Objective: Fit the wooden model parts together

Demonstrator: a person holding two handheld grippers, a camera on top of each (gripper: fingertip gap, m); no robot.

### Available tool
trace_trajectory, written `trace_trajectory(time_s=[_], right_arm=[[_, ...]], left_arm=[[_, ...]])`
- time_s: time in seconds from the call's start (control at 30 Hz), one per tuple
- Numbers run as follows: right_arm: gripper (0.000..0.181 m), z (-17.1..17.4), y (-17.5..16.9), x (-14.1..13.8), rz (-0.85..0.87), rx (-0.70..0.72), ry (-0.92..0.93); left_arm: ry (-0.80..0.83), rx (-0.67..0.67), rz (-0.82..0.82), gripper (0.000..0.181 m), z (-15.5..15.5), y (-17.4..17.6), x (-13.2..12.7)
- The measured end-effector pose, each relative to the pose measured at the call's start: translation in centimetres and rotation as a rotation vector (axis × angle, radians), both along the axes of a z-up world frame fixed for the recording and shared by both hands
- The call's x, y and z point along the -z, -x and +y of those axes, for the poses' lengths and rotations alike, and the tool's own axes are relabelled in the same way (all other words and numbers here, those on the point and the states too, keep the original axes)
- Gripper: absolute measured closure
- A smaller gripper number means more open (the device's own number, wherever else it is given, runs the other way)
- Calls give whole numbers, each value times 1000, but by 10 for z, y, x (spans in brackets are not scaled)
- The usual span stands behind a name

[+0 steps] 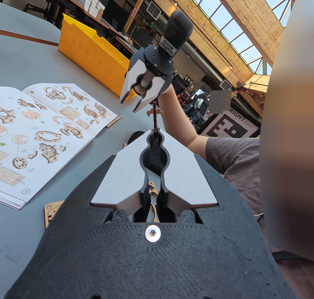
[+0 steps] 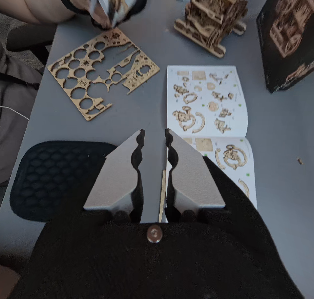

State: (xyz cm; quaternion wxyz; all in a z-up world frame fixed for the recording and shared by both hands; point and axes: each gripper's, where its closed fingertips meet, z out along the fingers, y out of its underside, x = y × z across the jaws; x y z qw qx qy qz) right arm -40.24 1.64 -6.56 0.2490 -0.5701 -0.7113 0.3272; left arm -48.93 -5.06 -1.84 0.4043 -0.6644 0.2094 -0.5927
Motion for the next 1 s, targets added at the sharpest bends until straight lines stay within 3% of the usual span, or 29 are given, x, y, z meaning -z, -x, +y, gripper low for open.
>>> trace_trajectory(time_s=[0.13, 0.27, 0.47, 0.57, 0.73, 1.0], right_arm=[[152, -28, 42, -52, 269, -73, -102], [151, -51, 61, -62, 331, -127, -217], [156, -47, 39, -43, 179, -111, -284], [159, -29, 5, -2, 12, -34, -260], [166, -30, -31, 63, -41, 21, -40], [167, -37, -29, 77, -76, -18, 72]], left_arm=[[59, 10, 11, 181, 0, -5, 9], [100, 37, 2, 181, -2, -9, 13], [103, 54, 26, 181, -6, -14, 17], [99, 56, 47, 181, -6, -15, 20], [90, 79, 64, 181, -10, -20, 22], [82, 89, 72, 181, -11, -22, 23]])
